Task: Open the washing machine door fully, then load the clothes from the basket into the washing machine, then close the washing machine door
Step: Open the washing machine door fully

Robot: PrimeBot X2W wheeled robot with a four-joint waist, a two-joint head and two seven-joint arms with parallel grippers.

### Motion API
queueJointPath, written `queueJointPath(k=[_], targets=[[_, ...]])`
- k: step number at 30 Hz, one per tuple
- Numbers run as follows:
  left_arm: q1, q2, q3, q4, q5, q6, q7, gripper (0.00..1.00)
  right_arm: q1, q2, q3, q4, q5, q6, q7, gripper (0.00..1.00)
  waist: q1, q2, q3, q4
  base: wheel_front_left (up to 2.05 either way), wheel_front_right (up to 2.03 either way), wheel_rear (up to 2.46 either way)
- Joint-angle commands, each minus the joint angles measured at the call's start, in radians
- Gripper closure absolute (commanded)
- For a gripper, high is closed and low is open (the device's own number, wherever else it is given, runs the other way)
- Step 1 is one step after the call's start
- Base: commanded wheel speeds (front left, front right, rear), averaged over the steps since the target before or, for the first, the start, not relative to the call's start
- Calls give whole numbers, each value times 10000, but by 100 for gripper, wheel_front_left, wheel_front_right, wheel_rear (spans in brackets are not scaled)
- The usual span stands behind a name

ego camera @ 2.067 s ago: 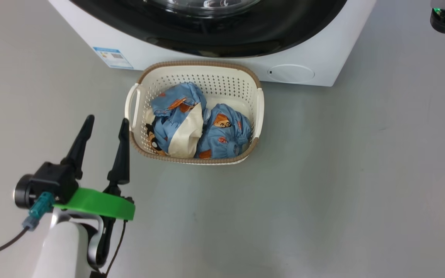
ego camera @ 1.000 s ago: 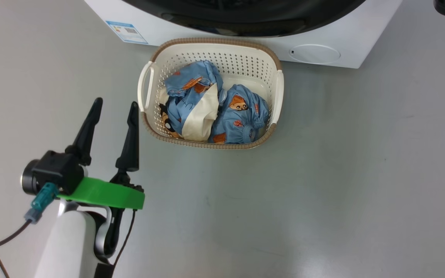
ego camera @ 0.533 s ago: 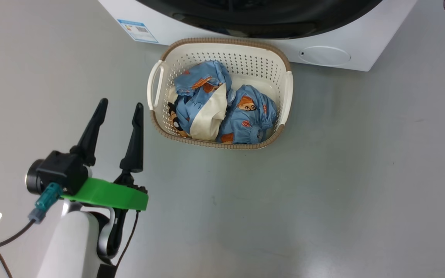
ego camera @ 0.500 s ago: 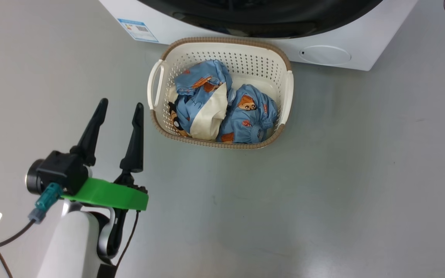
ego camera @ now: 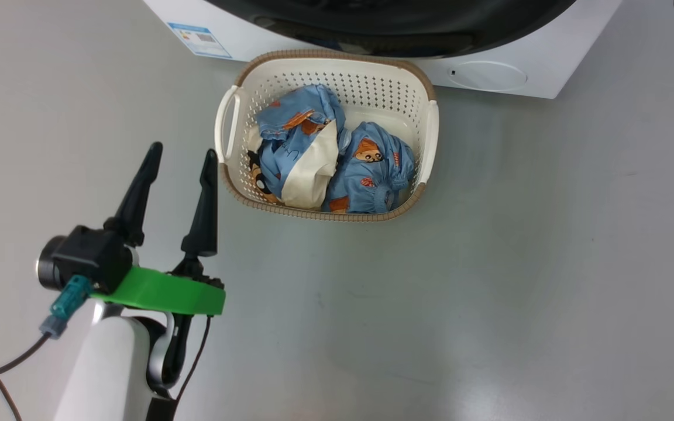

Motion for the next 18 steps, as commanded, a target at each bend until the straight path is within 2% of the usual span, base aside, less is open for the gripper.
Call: queueJointPath(k=[1, 9, 18], targets=[[-207, 273, 367, -328, -11, 46, -63, 0, -538, 463, 21, -101, 24, 65, 390, 100, 0, 0, -39, -59, 0, 0, 0], [-158, 273, 464, -457, 79, 14, -63, 0, -281, 719, 280, -502, 393, 65, 1681, 100, 0, 0, -191, -225, 0, 0, 0], [-24, 273, 549, -611, 319, -47, -63, 0, 1004, 1211, 945, -2137, 1226, 65, 3394, 100, 0, 0, -560, -343, 0, 0, 0]])
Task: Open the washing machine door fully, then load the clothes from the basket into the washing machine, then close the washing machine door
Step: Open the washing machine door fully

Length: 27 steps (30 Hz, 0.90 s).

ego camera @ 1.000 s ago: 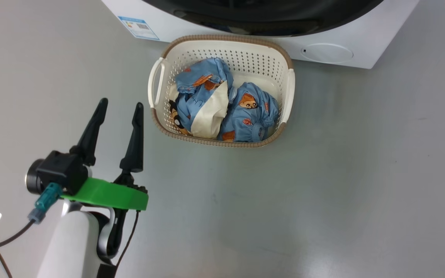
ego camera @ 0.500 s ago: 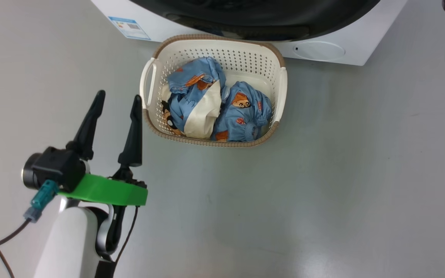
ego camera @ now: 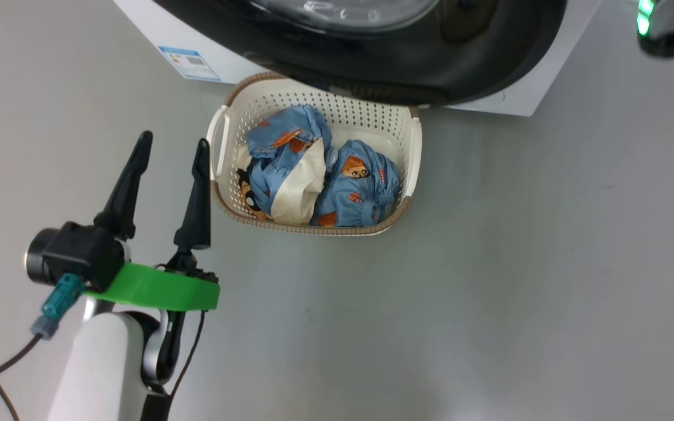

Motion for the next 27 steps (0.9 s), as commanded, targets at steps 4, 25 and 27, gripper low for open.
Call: queueJointPath(k=[4, 25, 27], targets=[[146, 271, 389, -346, 172, -62, -63, 0, 979, 491, 459, -1428, 464, 63, 925, 100, 0, 0, -289, -49, 0, 0, 0], [509, 271, 500, -267, 361, -210, -63, 0, 4143, 531, 4174, -3231, 4773, 63, 2407, 100, 0, 0, -1206, -33, 0, 0, 0], [559, 271, 506, -251, 377, -225, -63, 0, 4496, 531, 4626, -3380, 5279, 63, 2318, 100, 0, 0, -1324, -10, 0, 0, 0]])
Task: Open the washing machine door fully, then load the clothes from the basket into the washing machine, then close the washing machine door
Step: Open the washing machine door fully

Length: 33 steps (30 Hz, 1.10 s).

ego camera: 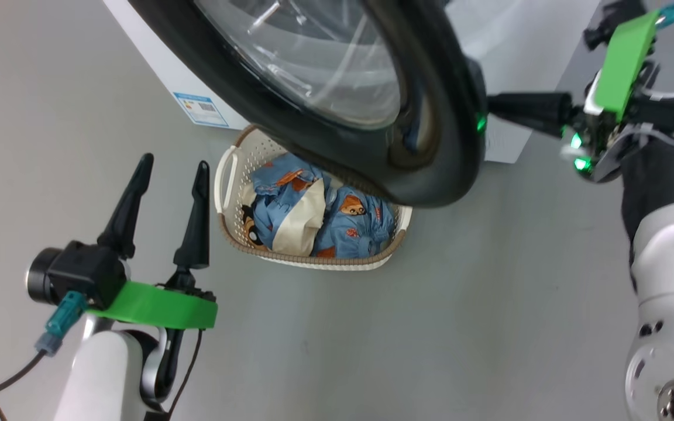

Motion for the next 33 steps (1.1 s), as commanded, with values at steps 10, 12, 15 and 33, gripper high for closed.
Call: queueJointPath(k=[10, 12, 15, 33], targets=[[324, 267, 401, -198, 226, -90, -63, 0, 1485, 286, 2639, -757, 2455, 63, -664, 100, 0, 0, -438, 165, 0, 0, 0], [383, 267, 395, -194, 239, -100, -63, 0, 1740, 286, 3155, -864, 2880, 63, -861, 100, 0, 0, -491, 181, 0, 0, 0], [447, 267, 400, -192, 246, -111, -63, 0, 2073, 286, 3875, -1015, 3447, 63, -1212, 100, 0, 0, -539, 191, 0, 0, 0], [446, 267, 208, 290, 269, -159, -63, 0, 2734, 286, 7927, -1251, 6480, 63, -3530, 100, 0, 0, -580, 209, 0, 0, 0]])
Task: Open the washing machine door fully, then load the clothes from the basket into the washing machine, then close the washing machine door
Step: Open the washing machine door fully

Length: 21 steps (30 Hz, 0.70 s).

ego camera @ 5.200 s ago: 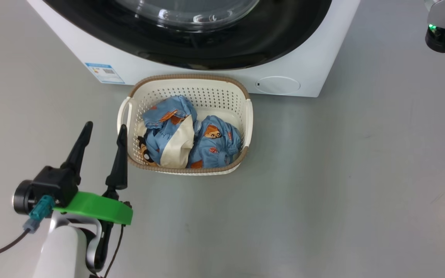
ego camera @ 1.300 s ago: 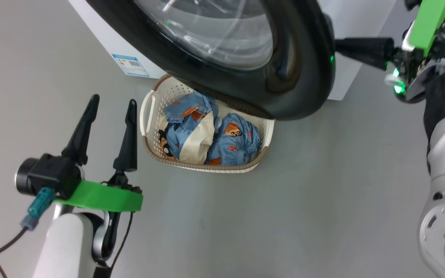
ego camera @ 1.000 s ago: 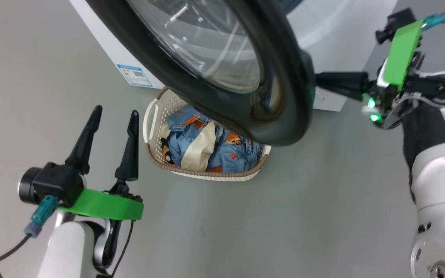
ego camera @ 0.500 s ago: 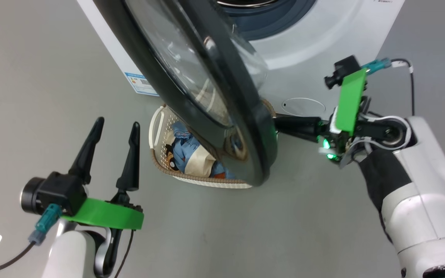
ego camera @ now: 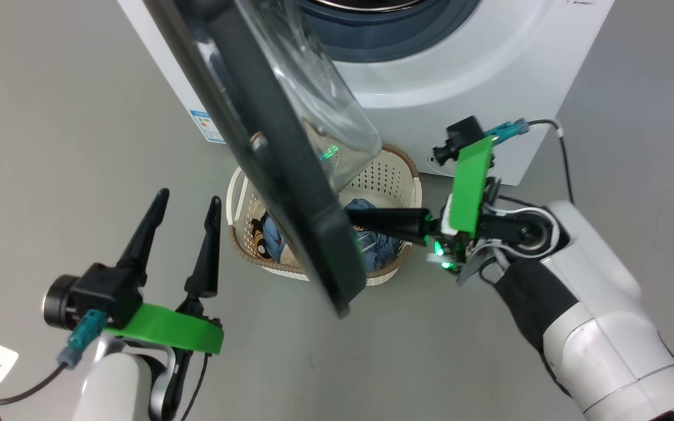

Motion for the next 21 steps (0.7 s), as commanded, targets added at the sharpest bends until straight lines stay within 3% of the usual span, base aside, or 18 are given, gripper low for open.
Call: queueJointPath(k=[1, 10, 21], targets=[[-99, 262, 290, -140, 114, -40, -63, 0, 139, 352, 462, -298, 292, 63, -120, 100, 0, 0, 11, -1, 0, 0, 0], [-169, 262, 220, 451, 219, -54, -63, 0, -238, 352, 1935, -137, 1375, 63, -940, 100, 0, 0, 13, 2, 0, 0, 0], [-249, 263, 300, 848, 263, -60, -63, 0, -653, 328, 2974, 80, 2259, 63, -1569, 100, 0, 0, -16, -36, 0, 0, 0]])
